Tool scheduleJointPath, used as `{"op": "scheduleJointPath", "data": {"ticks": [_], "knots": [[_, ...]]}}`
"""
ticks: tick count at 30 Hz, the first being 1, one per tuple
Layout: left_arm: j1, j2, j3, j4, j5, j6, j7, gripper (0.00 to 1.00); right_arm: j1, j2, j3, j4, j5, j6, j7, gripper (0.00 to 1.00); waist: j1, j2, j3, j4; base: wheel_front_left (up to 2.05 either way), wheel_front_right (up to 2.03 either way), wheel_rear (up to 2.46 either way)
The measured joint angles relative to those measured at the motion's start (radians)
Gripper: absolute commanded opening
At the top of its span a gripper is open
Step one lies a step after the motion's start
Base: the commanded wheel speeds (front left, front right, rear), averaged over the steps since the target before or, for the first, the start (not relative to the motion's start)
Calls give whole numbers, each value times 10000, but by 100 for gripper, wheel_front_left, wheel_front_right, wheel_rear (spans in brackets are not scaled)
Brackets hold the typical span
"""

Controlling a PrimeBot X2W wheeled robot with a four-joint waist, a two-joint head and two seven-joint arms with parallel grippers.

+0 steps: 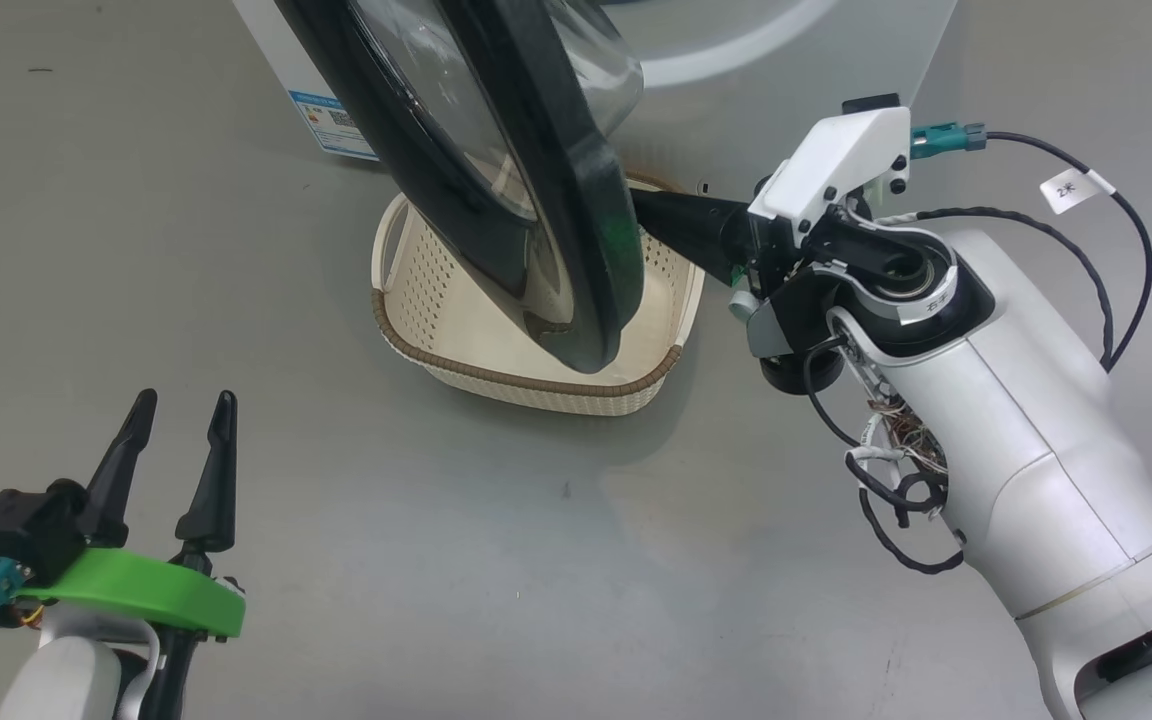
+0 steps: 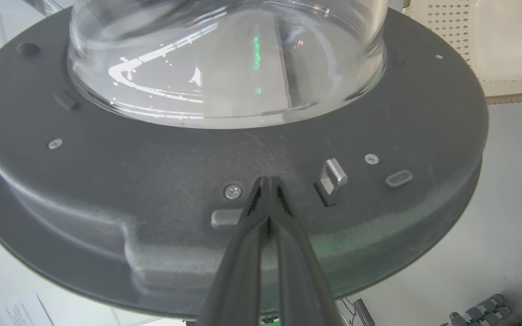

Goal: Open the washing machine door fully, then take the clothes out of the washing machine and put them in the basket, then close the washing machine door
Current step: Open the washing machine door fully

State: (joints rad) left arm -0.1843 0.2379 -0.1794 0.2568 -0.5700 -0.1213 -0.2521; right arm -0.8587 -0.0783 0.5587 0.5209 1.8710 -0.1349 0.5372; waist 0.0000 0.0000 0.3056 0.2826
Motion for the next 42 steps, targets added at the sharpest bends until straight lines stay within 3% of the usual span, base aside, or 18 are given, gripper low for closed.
{"op": "scheduleJointPath", "data": {"ticks": [21, 42], "knots": [[0, -54, -21, -31, 0, 0, 0, 100, 229, -10, 2150, -1361, 2107, 0, -286, 0, 0, 0, 163, 175, 0, 0, 0], [-5, -169, -199, -31, 0, 0, 0, 100, 16, -21, 3808, -1739, 3438, 17, -1296, 0, 0, 0, 303, 493, 0, 0, 0]]}}
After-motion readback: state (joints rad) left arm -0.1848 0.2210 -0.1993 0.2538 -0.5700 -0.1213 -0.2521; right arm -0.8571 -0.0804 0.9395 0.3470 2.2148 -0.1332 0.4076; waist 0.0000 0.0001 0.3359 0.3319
